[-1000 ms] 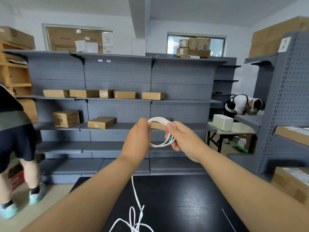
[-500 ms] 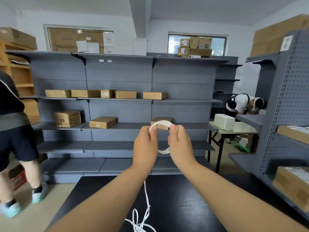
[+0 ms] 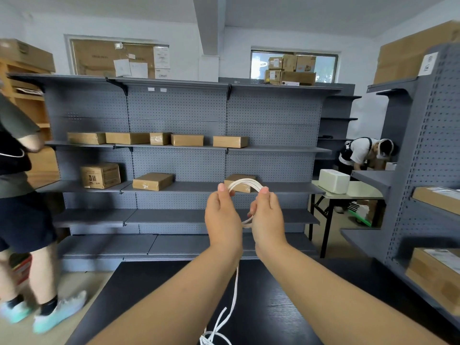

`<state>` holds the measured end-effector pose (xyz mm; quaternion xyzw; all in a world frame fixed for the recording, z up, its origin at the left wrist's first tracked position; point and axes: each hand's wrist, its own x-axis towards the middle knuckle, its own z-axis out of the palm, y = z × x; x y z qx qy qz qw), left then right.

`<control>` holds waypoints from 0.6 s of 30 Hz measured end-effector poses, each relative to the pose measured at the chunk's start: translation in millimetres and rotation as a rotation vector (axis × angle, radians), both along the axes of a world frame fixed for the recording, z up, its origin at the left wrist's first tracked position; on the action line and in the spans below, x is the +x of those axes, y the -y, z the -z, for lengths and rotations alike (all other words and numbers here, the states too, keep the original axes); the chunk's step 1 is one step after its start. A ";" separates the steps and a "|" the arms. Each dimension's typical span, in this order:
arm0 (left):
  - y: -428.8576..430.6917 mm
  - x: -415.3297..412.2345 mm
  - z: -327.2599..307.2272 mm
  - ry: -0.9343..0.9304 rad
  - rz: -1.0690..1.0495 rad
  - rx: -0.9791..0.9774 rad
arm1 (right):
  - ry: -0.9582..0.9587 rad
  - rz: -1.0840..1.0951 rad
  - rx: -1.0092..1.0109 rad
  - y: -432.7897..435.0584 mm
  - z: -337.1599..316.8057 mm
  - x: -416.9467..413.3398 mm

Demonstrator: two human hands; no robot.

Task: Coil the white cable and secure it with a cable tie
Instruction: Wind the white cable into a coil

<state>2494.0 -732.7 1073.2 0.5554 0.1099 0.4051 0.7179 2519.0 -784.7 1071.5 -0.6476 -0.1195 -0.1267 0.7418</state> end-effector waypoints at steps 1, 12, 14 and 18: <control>-0.8 0.4 -1.6 0.005 -0.013 -0.002 | -0.011 -0.011 -0.003 -0.3 -0.4 -0.9; -21.1 -0.4 -12.0 -0.001 -0.083 0.341 | 0.256 -0.063 -0.397 16.7 -1.2 5.6; -22.1 -0.2 -13.0 0.003 -0.097 0.361 | 0.264 -0.073 -0.388 15.2 -2.2 5.8; -20.2 3.0 -11.6 -0.010 -0.119 0.272 | 0.166 -0.131 -0.303 5.7 0.5 1.0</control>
